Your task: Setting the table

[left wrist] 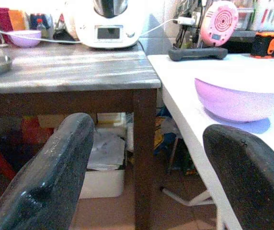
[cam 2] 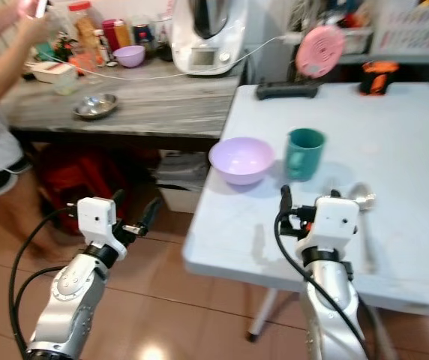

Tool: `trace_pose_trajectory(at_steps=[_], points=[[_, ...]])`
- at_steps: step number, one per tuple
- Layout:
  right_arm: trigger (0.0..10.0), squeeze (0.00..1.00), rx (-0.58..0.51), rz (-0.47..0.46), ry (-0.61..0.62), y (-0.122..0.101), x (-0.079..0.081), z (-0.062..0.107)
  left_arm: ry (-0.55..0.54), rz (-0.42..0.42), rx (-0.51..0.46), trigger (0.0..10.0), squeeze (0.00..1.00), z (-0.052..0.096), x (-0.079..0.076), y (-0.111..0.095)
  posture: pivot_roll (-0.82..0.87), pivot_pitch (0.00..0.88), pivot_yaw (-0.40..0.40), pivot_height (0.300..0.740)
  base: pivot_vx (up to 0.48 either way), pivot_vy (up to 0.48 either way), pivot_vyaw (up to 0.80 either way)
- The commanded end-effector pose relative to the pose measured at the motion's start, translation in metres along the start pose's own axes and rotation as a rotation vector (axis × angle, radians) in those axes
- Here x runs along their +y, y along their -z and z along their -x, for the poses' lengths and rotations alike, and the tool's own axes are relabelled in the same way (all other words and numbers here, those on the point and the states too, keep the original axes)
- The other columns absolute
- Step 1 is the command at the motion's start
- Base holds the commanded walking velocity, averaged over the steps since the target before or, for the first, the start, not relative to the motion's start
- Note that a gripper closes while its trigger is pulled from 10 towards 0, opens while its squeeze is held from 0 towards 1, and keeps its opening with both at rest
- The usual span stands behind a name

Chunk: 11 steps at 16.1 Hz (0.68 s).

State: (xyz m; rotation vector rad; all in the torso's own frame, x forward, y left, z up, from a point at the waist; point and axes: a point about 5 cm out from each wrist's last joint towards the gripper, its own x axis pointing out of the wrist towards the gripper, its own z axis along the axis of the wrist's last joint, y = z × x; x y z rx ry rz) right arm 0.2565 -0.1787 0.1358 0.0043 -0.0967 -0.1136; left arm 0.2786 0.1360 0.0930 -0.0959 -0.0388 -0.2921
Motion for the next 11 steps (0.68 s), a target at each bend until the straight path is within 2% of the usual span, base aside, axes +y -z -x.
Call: trace_pose_trajectory(at_steps=[1,5,11], points=[[10.0,0.00,-0.012,-0.002,-0.034,-0.0040,0.0079,-0.0016,-0.024,-0.006,-0.005,10.0,0.00,0.0015,0.0080,-0.0018,-0.13,0.005,0.121,0.740,0.000,0.000,0.00],[10.0,0.00,-0.028,0.023,-0.044,-0.0075,0.0071,-0.0052,-0.029,-0.010,-0.012,10.0,0.00,-0.0011,0.0078,-0.0026,-0.14,0.011,0.117,0.740,0.000,0.000,0.10],[10.0,0.00,-0.017,0.024,-0.056,-0.0053,0.0102,-0.0053,-0.016,-0.013,-0.006,10.0,0.00,-0.0013,0.0060,-0.0011,-0.13,0.010,0.120,0.740,0.000,0.000,0.74]])
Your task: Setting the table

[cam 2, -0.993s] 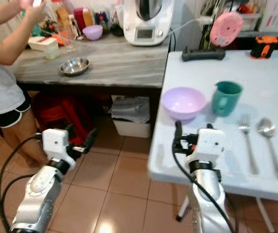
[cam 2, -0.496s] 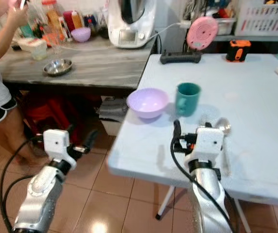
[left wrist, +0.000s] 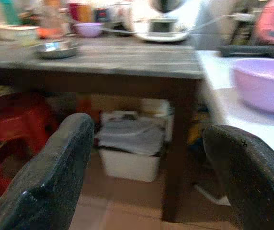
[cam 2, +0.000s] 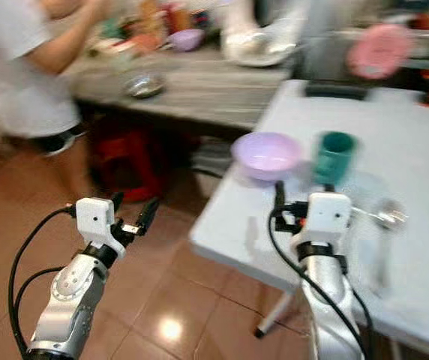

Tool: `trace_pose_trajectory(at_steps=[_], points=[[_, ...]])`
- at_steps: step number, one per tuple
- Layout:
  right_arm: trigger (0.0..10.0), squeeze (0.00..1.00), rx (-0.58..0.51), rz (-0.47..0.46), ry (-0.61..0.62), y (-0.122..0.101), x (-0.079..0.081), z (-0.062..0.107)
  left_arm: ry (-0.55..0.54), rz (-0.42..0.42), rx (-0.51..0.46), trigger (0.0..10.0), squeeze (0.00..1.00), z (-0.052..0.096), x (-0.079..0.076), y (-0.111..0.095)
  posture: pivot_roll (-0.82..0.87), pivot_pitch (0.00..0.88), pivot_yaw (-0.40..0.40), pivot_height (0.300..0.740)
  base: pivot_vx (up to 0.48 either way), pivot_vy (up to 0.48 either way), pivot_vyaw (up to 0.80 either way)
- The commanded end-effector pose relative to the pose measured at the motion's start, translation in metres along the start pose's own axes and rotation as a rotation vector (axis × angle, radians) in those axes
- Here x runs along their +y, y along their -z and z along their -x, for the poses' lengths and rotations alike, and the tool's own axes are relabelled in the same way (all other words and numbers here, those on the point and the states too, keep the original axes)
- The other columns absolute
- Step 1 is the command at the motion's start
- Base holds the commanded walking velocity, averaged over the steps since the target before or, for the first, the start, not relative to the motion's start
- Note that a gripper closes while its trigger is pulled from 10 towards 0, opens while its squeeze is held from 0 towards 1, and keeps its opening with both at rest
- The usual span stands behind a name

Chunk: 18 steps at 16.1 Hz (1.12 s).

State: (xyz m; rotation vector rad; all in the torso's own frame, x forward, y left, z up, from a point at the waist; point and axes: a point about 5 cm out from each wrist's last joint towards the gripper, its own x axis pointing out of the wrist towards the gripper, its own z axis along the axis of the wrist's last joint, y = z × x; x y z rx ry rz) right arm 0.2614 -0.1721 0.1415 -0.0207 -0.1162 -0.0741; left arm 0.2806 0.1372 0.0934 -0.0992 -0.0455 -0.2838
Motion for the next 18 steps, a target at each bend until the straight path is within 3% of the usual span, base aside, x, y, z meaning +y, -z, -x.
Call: trace_pose_trajectory(at_steps=[1,4,11,14,18], points=[[10.0,0.00,0.003,0.002,-0.022,-0.001,0.004,-0.002,-0.004,-0.015,0.000,10.0,0.00,0.000,0.004,-0.001,-0.13,0.010,0.120,0.740,0.000,0.000,0.75],[10.0,0.00,0.019,0.018,-0.053,0.000,0.005,-0.013,0.042,0.020,0.001,10.0,0.00,-0.001,-0.001,-0.001,-0.13,0.019,0.117,0.740,0.000,0.000,0.25],[10.0,0.00,0.015,0.156,-0.055,-0.009,-0.004,-0.034,0.326,0.060,0.000,10.0,0.00,0.008,-0.023,-0.002,-0.13,0.059,0.092,0.740,0.000,0.000,0.00],[10.0,0.00,0.086,0.253,-0.161,-0.010,-0.004,-0.056,0.473,0.090,0.030,10.0,0.00,0.022,-0.037,0.002,-0.14,0.099,0.082,0.740,0.000,0.000,0.00],[10.0,0.00,0.145,0.355,-0.290,-0.010,-0.005,-0.076,0.501,0.090,0.041,10.0,0.00,0.028,-0.042,0.004,-0.14,0.117,0.068,0.740,0.000,0.000,0.00]])
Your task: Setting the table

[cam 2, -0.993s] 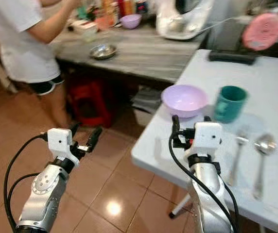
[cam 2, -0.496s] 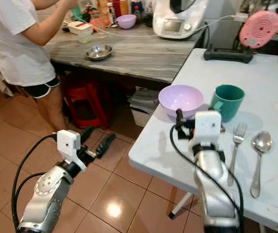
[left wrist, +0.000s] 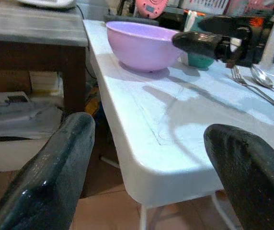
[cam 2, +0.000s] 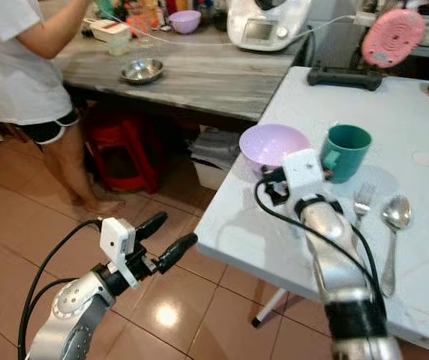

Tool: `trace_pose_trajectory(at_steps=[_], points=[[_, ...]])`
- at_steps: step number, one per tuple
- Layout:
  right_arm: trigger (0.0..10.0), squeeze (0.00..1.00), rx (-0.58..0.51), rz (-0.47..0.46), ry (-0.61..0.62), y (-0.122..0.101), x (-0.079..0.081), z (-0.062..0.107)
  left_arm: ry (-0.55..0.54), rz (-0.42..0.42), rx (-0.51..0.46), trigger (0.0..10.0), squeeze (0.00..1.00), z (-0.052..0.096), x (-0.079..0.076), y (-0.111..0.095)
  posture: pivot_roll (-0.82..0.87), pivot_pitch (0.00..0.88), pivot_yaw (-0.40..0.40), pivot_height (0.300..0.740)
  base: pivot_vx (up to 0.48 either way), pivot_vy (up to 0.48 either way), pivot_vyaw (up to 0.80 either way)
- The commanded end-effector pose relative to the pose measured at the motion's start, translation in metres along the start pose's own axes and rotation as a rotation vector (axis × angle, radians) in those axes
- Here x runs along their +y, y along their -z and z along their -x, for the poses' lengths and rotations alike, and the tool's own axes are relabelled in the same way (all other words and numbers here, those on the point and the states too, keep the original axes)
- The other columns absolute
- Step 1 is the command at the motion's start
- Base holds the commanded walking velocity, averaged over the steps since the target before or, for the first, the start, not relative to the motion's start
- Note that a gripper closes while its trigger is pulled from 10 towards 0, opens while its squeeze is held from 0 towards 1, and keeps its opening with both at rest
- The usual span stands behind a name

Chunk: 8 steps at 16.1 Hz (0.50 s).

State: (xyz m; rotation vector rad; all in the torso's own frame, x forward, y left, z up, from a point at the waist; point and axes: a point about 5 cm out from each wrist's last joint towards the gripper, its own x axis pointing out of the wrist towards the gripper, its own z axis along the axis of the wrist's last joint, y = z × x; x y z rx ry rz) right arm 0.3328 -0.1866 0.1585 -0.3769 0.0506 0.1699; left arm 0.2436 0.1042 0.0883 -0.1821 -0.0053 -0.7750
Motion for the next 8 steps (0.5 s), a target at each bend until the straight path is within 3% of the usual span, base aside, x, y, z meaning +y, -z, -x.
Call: trace_pose_trajectory(at_steps=[1,8], points=[[10.0,0.00,-0.004,0.022,-0.043,-0.004,0.002,-0.005,0.014,-0.014,-0.005,10.0,0.00,0.002,-0.002,-0.004,-0.14,0.118,0.067,0.740,0.000,0.000,0.00],[10.0,0.00,0.012,0.314,-0.311,-0.013,0.005,-0.035,-0.006,-0.014,-0.002,10.0,0.00,0.001,-0.003,-0.004,-0.12,0.115,0.062,0.740,0.000,0.000,0.00]])
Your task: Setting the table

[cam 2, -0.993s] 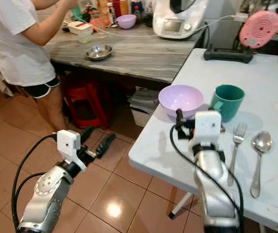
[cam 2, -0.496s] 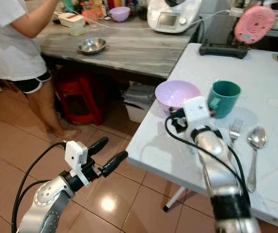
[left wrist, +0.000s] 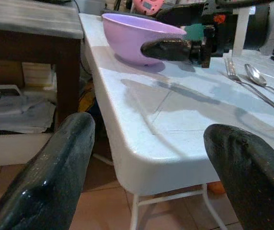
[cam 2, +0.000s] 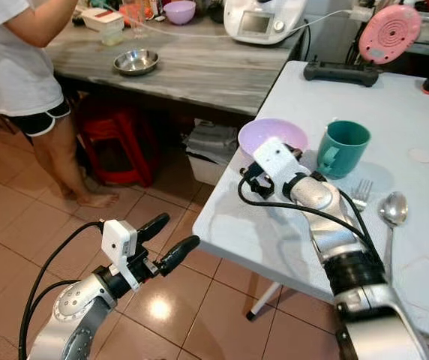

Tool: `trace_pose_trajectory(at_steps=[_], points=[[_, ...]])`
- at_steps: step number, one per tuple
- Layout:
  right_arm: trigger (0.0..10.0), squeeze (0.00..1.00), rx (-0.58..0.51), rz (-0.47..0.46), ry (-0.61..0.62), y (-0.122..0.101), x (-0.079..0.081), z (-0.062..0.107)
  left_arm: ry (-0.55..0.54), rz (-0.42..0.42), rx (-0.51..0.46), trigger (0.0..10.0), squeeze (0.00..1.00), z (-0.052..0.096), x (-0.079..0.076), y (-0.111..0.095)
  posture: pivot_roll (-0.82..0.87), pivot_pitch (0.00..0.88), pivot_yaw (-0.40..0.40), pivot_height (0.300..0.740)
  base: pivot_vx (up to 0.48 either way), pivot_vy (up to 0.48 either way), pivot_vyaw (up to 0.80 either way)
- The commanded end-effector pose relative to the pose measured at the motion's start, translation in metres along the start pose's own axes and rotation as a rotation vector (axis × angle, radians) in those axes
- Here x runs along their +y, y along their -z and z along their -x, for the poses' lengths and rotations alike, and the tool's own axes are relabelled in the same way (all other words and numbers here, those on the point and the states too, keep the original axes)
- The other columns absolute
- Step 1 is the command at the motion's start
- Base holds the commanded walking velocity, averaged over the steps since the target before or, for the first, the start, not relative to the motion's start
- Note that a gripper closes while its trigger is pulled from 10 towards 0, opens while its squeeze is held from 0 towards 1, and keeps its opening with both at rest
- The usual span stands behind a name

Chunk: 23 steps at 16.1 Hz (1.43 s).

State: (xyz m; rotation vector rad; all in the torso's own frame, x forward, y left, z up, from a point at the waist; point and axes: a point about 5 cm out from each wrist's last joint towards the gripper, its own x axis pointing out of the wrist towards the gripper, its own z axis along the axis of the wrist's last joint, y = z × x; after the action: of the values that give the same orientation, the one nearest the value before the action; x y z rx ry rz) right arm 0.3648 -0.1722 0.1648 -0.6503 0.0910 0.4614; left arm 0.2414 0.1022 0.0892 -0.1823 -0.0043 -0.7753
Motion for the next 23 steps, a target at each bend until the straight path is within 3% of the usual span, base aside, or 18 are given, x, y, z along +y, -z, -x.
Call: trace_pose_trajectory(at_steps=[1,5,6,11,23], points=[[10.0,0.00,0.009,0.050,-0.033,0.000,-0.001,-0.002,-0.006,-0.016,-0.003,10.0,0.00,0.001,0.000,-0.003,-0.12,0.115,0.062,0.740,0.000,0.000,0.00],[9.6,0.00,0.040,0.191,-0.075,0.002,-0.015,-0.010,0.015,-0.017,-0.004,10.0,0.00,0.000,-0.002,-0.004,-0.12,0.117,0.075,0.740,0.000,0.000,0.00],[0.0,0.00,0.053,0.234,-0.065,0.001,-0.021,-0.013,0.021,-0.022,0.000,10.0,0.00,0.000,-0.002,-0.004,-0.11,0.119,0.078,0.740,0.000,0.000,0.00],[0.0,0.00,0.069,0.272,-0.059,0.007,-0.025,-0.013,0.018,-0.029,0.008,10.0,0.00,-0.001,-0.001,-0.004,-0.10,0.113,0.080,0.740,0.000,0.000,0.00],[0.0,0.00,0.076,0.254,-0.066,0.016,-0.027,-0.012,0.014,-0.049,0.012,10.0,0.00,-0.005,0.002,-0.005,-0.10,0.101,0.086,0.740,0.000,0.000,0.00]])
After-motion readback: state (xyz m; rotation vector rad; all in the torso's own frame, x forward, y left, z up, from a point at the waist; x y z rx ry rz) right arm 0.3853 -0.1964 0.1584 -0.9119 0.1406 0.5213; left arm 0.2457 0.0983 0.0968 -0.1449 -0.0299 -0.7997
